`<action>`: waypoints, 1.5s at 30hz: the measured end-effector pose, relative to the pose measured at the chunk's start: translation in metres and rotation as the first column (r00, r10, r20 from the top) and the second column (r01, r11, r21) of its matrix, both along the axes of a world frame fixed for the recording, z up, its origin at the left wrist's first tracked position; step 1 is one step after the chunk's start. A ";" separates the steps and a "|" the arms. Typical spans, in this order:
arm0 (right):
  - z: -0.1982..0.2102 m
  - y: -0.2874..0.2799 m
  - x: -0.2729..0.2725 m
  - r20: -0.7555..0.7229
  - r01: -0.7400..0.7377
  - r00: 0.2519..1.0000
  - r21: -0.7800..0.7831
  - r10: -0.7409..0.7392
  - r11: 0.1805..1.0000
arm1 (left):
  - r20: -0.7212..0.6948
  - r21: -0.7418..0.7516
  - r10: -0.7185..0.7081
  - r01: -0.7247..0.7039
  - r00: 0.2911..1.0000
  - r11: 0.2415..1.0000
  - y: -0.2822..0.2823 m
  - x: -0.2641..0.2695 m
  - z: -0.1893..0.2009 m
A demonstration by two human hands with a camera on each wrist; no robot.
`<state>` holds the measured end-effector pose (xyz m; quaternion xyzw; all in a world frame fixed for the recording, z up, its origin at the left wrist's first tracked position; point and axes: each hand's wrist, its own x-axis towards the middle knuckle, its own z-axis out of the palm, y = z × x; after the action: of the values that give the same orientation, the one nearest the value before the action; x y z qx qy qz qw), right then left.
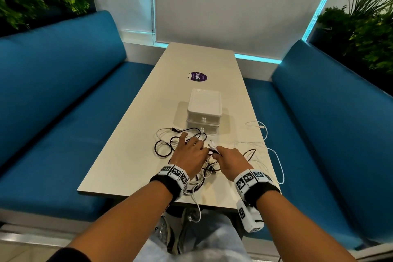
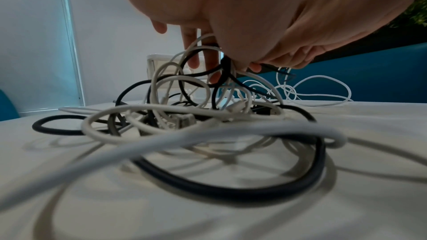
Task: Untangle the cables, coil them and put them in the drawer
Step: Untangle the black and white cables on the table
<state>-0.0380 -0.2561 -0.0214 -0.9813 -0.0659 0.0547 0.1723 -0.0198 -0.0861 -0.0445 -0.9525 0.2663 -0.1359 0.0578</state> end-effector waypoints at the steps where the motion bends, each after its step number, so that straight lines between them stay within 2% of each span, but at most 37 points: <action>1: 0.001 -0.001 0.001 0.006 -0.007 1.000 -0.040 0.007 0.999 | 0.001 -0.005 0.000 0.000 1.000 1.000 0.000 0.001 0.000; 8: 0.019 -0.028 0.007 0.044 -0.011 0.999 -0.236 0.022 0.972 | -0.029 -0.116 0.003 -0.006 1.000 0.993 0.008 0.004 0.001; 13: 0.022 -0.050 0.004 0.063 0.066 0.997 -0.279 -0.050 0.958 | -0.045 -0.129 -0.020 0.014 0.999 0.992 0.009 0.002 0.001; 21: 0.014 -0.075 -0.002 0.076 0.153 0.988 -0.309 -0.136 0.939 | -0.162 -0.145 0.060 -0.084 0.985 0.986 0.011 0.010 0.007; 27: 0.014 -0.087 -0.009 0.082 0.267 0.964 -0.326 -0.254 0.907 | -0.134 -0.128 0.054 -0.071 0.990 0.989 0.007 0.004 0.002; 30: 0.009 -0.080 -0.010 0.074 0.302 0.953 -0.287 -0.293 0.909 | -0.108 -0.112 0.049 -0.061 0.993 0.992 0.005 0.003 0.003; 35: 0.007 -0.049 -0.008 0.121 0.318 0.943 -0.069 -0.309 0.945 | -0.085 -0.066 0.020 -0.026 0.996 0.997 0.003 0.005 0.002; 39: 0.005 -0.011 -0.006 0.105 0.175 0.978 0.069 -0.182 0.982 | -0.056 -0.062 0.010 -0.014 0.998 0.998 -0.005 0.002 0.005; 42: -0.003 0.010 -0.002 0.041 0.040 0.998 0.053 -0.042 0.998 | -0.032 -0.088 -0.009 0.006 0.999 0.996 -0.007 0.001 0.006; 45: -0.005 0.016 0.002 -0.007 0.031 1.000 0.074 -0.030 0.997 | -0.045 -0.111 -0.021 0.016 0.999 0.994 -0.005 0.002 0.005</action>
<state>-0.0356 -0.2400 -0.0269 -0.9749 -0.0524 0.0525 0.2098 -0.0175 -0.0907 -0.0396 -0.9546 0.2684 -0.1291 -0.0024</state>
